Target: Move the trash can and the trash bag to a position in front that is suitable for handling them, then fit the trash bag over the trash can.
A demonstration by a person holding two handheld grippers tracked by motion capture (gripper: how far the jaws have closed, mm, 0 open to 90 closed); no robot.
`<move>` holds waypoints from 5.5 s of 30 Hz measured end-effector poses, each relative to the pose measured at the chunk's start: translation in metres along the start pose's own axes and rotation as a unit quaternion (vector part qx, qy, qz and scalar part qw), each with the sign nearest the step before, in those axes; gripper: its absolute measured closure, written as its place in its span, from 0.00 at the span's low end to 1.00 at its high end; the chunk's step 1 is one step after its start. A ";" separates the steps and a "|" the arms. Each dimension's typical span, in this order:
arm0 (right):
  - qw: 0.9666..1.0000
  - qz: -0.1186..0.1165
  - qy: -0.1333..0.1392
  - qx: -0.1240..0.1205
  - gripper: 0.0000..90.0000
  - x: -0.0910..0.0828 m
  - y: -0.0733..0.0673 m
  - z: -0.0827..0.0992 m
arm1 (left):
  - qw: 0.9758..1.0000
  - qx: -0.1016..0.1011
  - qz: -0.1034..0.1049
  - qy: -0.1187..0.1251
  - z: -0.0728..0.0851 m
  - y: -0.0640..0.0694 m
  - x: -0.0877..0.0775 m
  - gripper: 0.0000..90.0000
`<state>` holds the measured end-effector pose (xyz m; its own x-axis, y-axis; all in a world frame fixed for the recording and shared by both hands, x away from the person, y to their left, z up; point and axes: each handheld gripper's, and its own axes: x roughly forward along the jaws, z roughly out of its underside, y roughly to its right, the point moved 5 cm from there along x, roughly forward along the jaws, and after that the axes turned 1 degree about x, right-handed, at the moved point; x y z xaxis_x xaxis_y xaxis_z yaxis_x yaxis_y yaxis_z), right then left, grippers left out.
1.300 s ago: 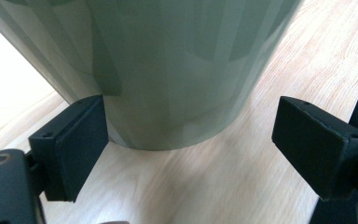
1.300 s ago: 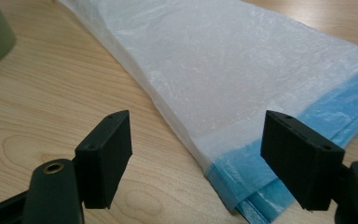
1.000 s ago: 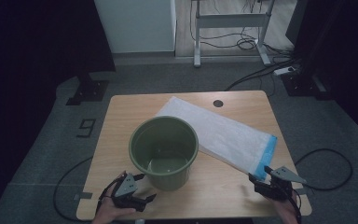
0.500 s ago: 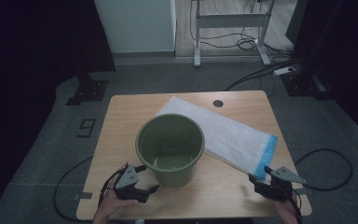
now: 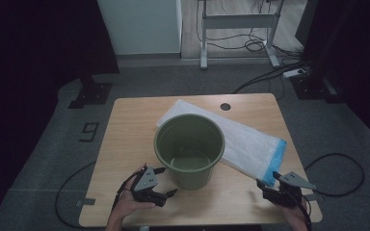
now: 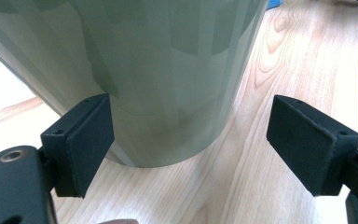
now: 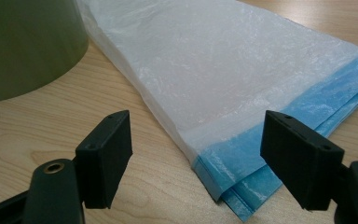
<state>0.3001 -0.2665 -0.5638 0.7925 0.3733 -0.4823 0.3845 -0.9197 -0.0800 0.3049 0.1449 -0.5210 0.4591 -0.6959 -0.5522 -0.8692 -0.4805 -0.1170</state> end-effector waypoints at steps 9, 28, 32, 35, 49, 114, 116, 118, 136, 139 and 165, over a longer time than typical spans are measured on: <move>1.000 -0.003 0.002 -0.005 0.27 0.000 -0.002 -0.002 | 0.999 -0.021 -0.031 -0.004 0.008 0.003 -0.007 0.15; 0.995 -0.055 -0.063 -0.053 0.27 0.062 -0.056 -0.044 | 0.990 -0.090 -0.097 -0.045 0.048 -0.032 -0.031 0.16; 0.994 -0.047 -0.083 -0.048 0.28 0.095 -0.060 -0.055 | 0.989 -0.095 -0.098 -0.048 0.055 -0.035 -0.034 0.16; 0.994 -0.027 -0.096 -0.052 0.30 0.113 -0.060 -0.059 | 0.989 -0.095 -0.106 -0.049 0.060 -0.038 -0.036 0.16; 0.992 -0.011 -0.119 -0.039 0.66 0.120 -0.042 -0.042 | 0.984 -0.114 -0.121 -0.063 0.074 -0.041 -0.038 0.17; 0.992 0.001 -0.111 -0.062 0.35 0.146 -0.076 -0.051 | 0.981 -0.117 -0.117 -0.097 0.087 -0.037 -0.033 0.17; 0.992 -0.001 -0.109 -0.065 0.37 0.146 -0.076 -0.051 | 0.981 -0.117 -0.117 -0.099 0.087 -0.037 -0.032 0.17; 0.993 0.003 -0.106 -0.059 0.43 0.145 -0.074 -0.051 | 0.981 -0.117 -0.116 -0.099 0.087 -0.037 -0.032 0.17; 1.000 -0.012 0.006 -0.004 0.99 0.102 -0.032 -0.079 | 0.980 -0.111 -0.122 -0.112 0.089 -0.034 -0.028 0.17; 0.999 -0.023 0.036 0.020 0.99 0.084 -0.024 -0.094 | 0.980 -0.111 -0.122 -0.112 0.088 -0.033 -0.028 0.17; 0.973 -0.041 0.221 0.054 0.99 -0.035 -0.007 -0.193 | 0.979 -0.116 -0.123 -0.110 0.089 -0.032 -0.029 0.17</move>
<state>0.3613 -0.2500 -0.3776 0.8965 0.4401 -0.0508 0.4218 -0.8830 -0.2061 0.3026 0.2277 -0.5746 0.5760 -0.4238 -0.6990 -0.6608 -0.7448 -0.0929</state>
